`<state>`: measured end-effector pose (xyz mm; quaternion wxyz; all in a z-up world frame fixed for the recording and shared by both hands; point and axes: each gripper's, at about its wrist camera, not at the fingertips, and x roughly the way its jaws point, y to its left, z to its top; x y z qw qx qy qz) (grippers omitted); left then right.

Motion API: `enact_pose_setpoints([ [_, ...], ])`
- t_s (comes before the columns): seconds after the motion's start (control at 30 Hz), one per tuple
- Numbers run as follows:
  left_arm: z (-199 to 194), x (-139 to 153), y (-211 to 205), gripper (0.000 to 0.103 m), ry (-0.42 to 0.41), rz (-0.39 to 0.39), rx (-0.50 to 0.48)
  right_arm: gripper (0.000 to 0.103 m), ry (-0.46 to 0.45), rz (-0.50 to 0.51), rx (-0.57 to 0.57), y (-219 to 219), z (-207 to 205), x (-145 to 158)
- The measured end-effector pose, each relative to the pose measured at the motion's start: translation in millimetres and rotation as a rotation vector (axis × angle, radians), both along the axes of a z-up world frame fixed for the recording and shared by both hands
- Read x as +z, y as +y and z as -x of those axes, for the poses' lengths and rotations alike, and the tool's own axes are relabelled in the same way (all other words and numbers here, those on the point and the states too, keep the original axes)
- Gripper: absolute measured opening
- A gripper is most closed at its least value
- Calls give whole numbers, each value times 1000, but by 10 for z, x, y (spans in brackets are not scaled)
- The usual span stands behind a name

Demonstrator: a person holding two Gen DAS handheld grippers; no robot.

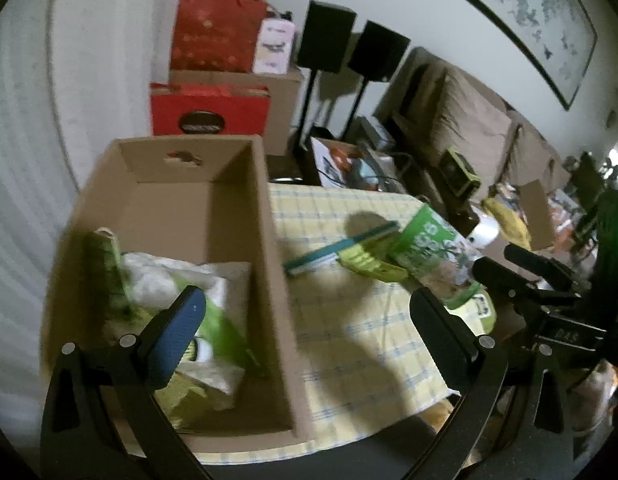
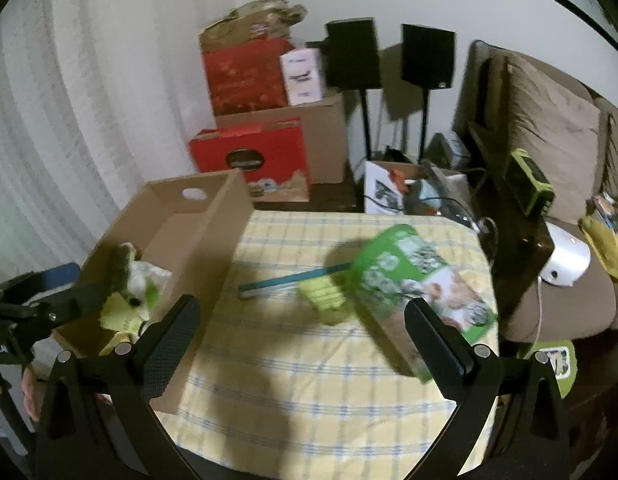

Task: Organize objects
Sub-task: 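Move both tools toward the large green printed can, then grasp the green can between both tools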

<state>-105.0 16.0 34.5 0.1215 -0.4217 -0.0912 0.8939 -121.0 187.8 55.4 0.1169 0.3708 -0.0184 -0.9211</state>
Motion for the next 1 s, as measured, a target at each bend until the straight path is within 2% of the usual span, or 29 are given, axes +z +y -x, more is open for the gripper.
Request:
enact_pose_setpoints([
  [0.2, 123, 1, 229, 102, 13, 34, -22, 103, 15, -47, -106, 346, -105, -18],
  [0.27, 187, -6, 299, 102, 17, 11, -34, 103, 7, -46, -145, 472, -139, -74],
  [0.4, 331, -39, 469, 101, 13, -40, -75, 102, -9, 9, -201, 730, -184, -182],
  [0.47, 413, -54, 583, 98, 17, -30, -92, 102, -8, 47, -233, 873, -203, -225],
  [0.57, 532, -97, 795, 85, 44, 18, -126, 102, 2, 82, -269, 1030, -238, -268],
  [0.67, 639, -156, 976, 75, 51, 77, -147, 97, 10, 37, -293, 1066, -234, -312],
  [0.73, 721, -203, 1069, 59, 45, 104, -172, 89, 3, 45, -291, 1097, -227, -374],
  [0.77, 785, -234, 1121, 56, 34, 107, -183, 88, -3, 66, -289, 1115, -221, -402],
  [0.8, 811, -255, 1153, 51, 27, 103, -191, 84, -11, 88, -287, 1137, -214, -436],
  [0.93, 992, -354, 1280, 43, -20, 39, -241, 61, -35, 171, -290, 1202, -159, -572],
  [1.0, 1106, -402, 1336, 38, -43, -1, -257, 58, -44, 196, -294, 1217, -129, -611],
])
